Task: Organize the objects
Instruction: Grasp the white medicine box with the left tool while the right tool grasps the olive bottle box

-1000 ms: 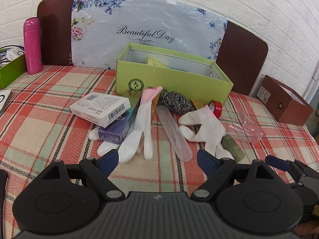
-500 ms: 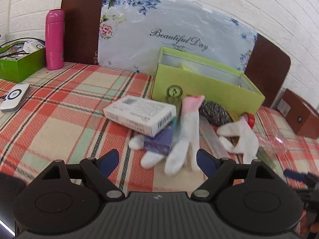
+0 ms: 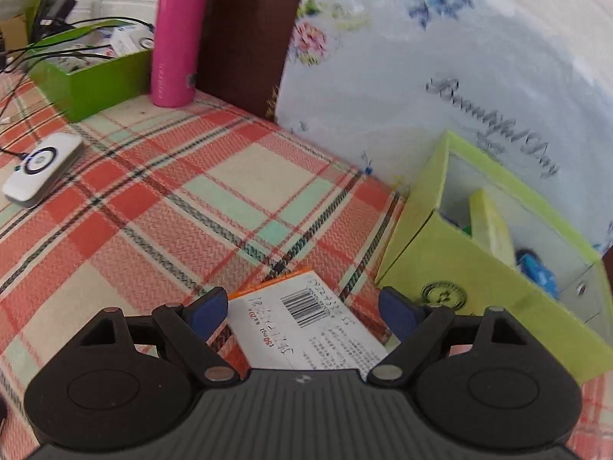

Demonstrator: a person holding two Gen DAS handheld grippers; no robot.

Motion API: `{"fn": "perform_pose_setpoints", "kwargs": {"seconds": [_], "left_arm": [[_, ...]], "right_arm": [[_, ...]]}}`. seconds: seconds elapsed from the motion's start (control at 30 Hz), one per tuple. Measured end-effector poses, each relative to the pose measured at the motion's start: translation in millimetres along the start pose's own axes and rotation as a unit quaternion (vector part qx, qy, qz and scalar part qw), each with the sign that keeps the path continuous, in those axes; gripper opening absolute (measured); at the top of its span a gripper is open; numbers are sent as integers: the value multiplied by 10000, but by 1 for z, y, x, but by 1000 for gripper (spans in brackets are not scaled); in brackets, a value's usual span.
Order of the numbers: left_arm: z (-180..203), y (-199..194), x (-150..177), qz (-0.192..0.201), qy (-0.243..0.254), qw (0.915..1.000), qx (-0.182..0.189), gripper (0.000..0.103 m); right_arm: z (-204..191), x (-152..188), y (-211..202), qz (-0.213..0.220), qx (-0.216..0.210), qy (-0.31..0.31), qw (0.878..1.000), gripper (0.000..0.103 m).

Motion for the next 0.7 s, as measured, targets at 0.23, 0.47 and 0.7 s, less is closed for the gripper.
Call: {"fn": "perform_pose_setpoints", "kwargs": {"seconds": [0.23,0.47,0.7], "left_arm": [[-19,-33,37,-188,666,9947,758,87],[-56,-47,59,-248,521,9959,694,87],[-63,-47,61,-424,649,9934,844,69]], "right_arm": [[9,-8,12,21,21,-96,9999,89],[7,-20,31,75,-177,-350,9992,79],[9,-20,14,222,-251,-278,9991,70]]}}
Point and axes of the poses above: each gripper's, at about its wrist camera, not at the fingertips, and y roughly the way its jaws point, z to its right, x to its underside, the point moved 7 cm from there along y, roughly the way its jaws point, and after that the axes turned 7 degrees about -y, right-handed, at the moved point
